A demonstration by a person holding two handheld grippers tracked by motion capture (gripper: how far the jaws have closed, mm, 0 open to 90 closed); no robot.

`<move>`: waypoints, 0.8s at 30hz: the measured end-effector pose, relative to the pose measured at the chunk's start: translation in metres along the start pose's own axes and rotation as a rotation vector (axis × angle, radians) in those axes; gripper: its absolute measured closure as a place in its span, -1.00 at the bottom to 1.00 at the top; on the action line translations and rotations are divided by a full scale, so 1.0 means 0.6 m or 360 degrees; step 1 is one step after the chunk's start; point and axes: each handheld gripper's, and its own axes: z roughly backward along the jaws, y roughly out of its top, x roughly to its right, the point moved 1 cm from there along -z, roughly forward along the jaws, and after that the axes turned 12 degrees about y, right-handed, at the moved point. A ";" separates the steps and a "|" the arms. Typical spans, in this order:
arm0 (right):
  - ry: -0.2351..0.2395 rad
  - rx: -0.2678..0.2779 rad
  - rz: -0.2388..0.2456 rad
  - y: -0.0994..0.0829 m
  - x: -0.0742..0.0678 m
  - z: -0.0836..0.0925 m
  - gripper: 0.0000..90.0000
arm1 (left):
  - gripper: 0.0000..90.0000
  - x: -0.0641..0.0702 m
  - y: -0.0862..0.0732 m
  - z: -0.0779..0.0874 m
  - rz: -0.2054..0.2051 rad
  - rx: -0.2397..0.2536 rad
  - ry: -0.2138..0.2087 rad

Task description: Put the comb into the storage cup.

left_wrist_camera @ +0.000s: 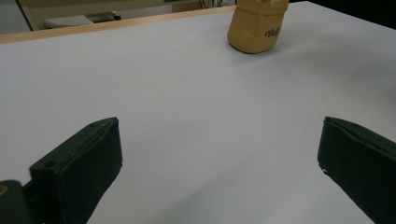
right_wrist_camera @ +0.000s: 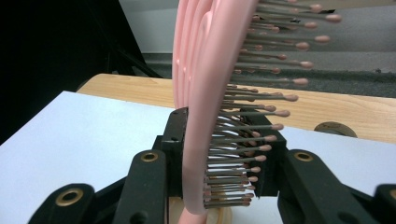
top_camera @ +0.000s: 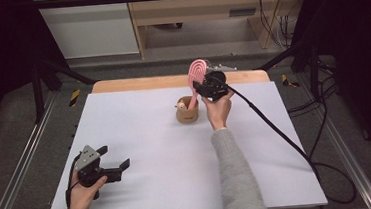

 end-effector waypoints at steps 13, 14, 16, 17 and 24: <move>-0.0015 0.0006 -0.0030 -0.007 0.010 0.000 0.43 | -1.00 0.001 0.000 -0.001 0.0001 -0.0002 -0.0003; -0.0017 0.0008 -0.0036 -0.008 0.010 0.000 0.43 | -1.00 0.001 0.000 -0.001 0.0002 -0.0002 -0.0003; -0.0020 0.0013 -0.0033 -0.008 0.011 0.000 0.42 | -1.00 0.001 0.000 -0.001 0.0002 -0.0003 -0.0002; -0.0019 0.0012 -0.0033 -0.008 0.012 0.000 0.42 | -1.00 0.001 0.000 -0.001 0.0001 -0.0004 -0.0002; -0.0028 0.0023 -0.0024 -0.009 0.017 0.002 0.40 | -1.00 0.001 0.000 -0.001 0.0001 -0.0005 -0.0003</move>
